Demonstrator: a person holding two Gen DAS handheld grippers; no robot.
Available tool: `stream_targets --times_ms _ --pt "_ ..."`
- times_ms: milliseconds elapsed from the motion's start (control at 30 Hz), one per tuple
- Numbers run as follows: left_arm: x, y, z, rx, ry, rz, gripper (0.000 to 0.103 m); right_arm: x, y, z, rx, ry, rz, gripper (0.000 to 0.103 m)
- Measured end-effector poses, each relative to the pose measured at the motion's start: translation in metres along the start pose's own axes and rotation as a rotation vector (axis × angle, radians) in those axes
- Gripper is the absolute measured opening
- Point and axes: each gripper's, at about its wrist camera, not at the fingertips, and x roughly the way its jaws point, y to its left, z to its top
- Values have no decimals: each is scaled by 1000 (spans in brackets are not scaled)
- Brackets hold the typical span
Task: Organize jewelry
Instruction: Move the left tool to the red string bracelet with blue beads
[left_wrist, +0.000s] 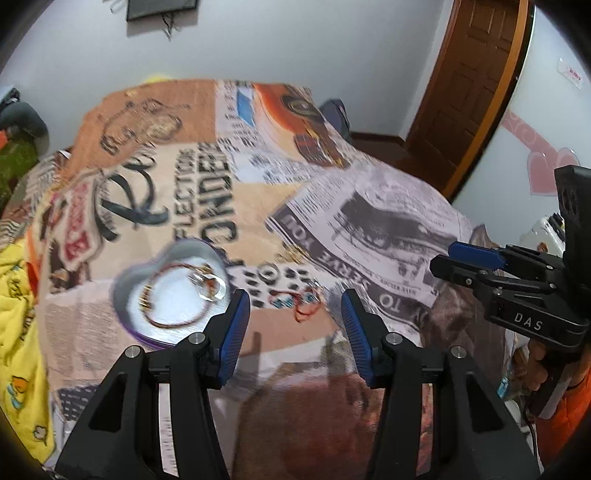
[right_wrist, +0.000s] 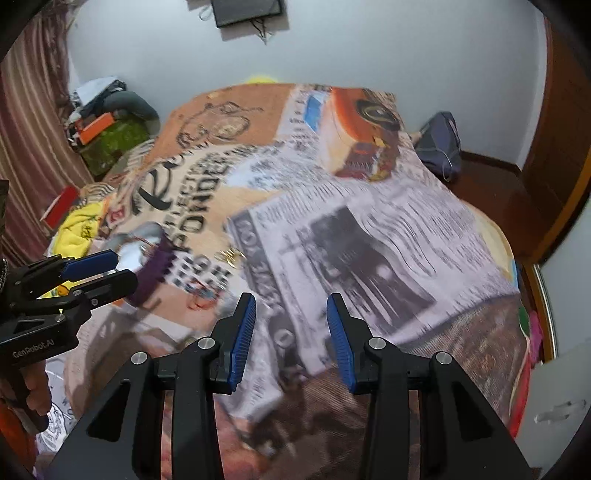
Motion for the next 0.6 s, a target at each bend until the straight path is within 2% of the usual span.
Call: stream_targets --times_ms 233,333,500,600 --pt "31 -10 -12 -9 88 -63 50 13 -14 -12 13 57 1 37" --pt "42 -9 -15 -15 109 -66 49 18 -14 -13 12 75 19 37" --pt "59 1 -14 -63 137 -59 27 24 -10 -13 -8 89 46 37" --pt "62 6 -12 -82 133 -62 21 30 -7 -13 -23 105 64 37"
